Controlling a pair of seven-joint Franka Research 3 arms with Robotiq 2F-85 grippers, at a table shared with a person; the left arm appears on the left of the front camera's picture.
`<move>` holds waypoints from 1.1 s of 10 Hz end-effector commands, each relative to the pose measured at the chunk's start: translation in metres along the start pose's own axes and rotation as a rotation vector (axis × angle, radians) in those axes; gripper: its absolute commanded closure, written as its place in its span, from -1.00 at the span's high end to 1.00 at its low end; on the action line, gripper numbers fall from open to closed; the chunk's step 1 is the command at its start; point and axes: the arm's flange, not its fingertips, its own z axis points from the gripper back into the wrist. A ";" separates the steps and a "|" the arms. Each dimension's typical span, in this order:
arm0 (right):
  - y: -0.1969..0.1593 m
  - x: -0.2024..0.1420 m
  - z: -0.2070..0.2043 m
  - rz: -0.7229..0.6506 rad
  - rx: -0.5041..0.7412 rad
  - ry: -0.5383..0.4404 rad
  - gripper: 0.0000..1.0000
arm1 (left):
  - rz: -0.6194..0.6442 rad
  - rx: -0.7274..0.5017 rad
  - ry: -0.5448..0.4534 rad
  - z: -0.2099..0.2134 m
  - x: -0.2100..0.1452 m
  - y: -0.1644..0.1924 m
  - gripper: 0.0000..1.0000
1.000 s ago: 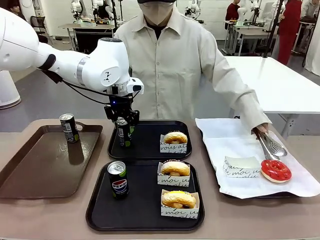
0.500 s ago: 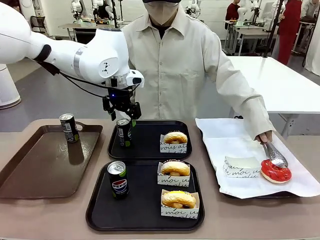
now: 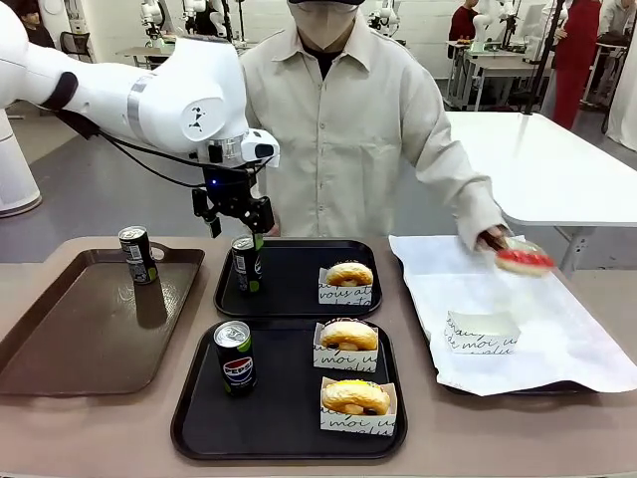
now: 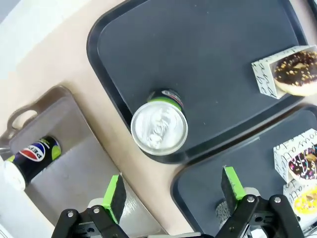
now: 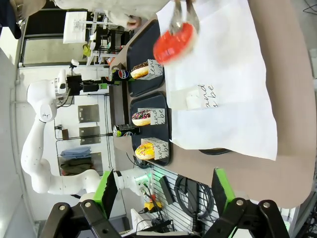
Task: Set up donuts and drinks on trays.
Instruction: Pick up one Pepsi coke from the Handle tray and place it on the Flat Tray without a Pepsi coke.
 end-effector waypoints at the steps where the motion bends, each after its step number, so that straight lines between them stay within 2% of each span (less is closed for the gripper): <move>1: 0.000 0.001 0.001 0.010 0.018 -0.004 1.00 | -0.002 -0.024 0.010 0.010 -0.022 0.003 1.00; 3: 0.000 0.001 0.001 0.010 0.018 -0.004 1.00 | 0.020 -0.040 0.034 0.015 -0.030 0.008 1.00; 4: 0.000 0.001 0.001 0.010 0.018 -0.004 1.00 | 0.009 -0.010 0.007 0.012 -0.014 -0.001 1.00; 11: 0.000 0.001 0.001 0.010 0.018 -0.004 1.00 | 0.009 -0.010 0.007 0.012 -0.014 -0.001 1.00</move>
